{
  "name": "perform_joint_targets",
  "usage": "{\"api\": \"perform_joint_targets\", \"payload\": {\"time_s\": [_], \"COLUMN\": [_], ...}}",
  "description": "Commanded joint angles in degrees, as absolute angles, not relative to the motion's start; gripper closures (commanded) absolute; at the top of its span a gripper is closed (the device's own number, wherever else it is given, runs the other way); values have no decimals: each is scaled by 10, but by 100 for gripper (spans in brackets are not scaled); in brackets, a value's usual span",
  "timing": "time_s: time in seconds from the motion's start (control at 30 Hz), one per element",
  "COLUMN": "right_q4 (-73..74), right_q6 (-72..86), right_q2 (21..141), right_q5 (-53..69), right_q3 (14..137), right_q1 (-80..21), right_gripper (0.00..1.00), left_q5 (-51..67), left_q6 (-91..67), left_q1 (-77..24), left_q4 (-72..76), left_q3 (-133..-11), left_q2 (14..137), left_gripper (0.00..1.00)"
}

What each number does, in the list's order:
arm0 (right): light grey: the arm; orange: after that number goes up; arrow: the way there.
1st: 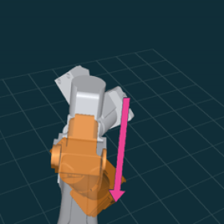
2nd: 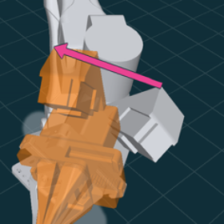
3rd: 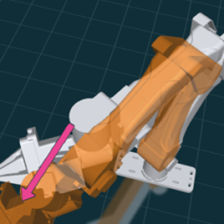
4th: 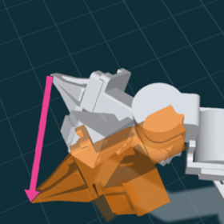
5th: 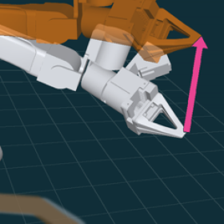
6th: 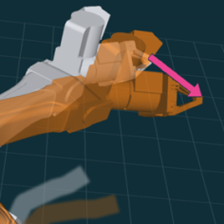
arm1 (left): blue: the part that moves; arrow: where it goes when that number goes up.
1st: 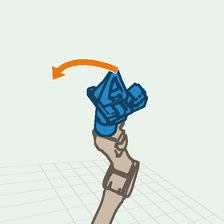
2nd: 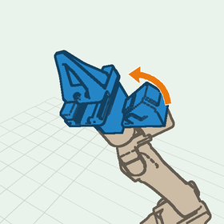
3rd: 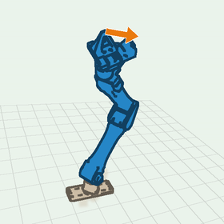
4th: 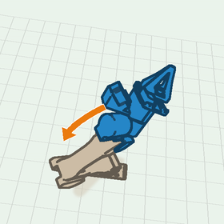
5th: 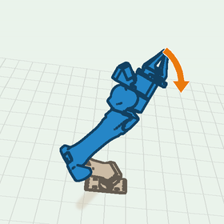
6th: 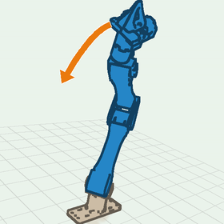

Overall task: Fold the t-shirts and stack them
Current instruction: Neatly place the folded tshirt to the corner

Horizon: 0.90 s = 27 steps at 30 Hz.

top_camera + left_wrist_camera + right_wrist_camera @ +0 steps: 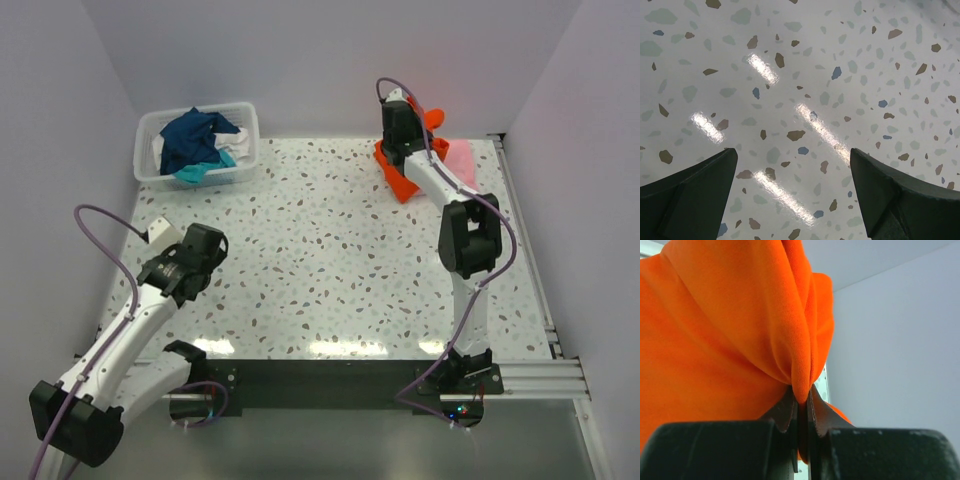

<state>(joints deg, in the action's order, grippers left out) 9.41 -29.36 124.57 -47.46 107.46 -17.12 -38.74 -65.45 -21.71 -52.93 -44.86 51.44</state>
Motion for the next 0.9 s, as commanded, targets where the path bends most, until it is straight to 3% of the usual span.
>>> {"api": "perform_joint_targets", "payload": {"time_s": [0.0, 0.57, 0.87], "right_q4": [68, 141, 187], "right_q6": [-286, -233, -168], "right_q2": [1247, 1260, 1284], "right_q5": [-523, -558, -553], "right_q3": [1126, 1219, 1208], "right_q1": [-167, -165, -139], "right_gripper": [100, 100, 100], "left_q5": [-414, -407, -399], "left_q6": [-669, -664, -656], "left_q1": [-214, -214, -214], "left_q4": [-519, -509, -496], "left_q3": [-471, -466, -461], "left_q2": [519, 522, 538], "left_gripper": [0, 0, 0]}}
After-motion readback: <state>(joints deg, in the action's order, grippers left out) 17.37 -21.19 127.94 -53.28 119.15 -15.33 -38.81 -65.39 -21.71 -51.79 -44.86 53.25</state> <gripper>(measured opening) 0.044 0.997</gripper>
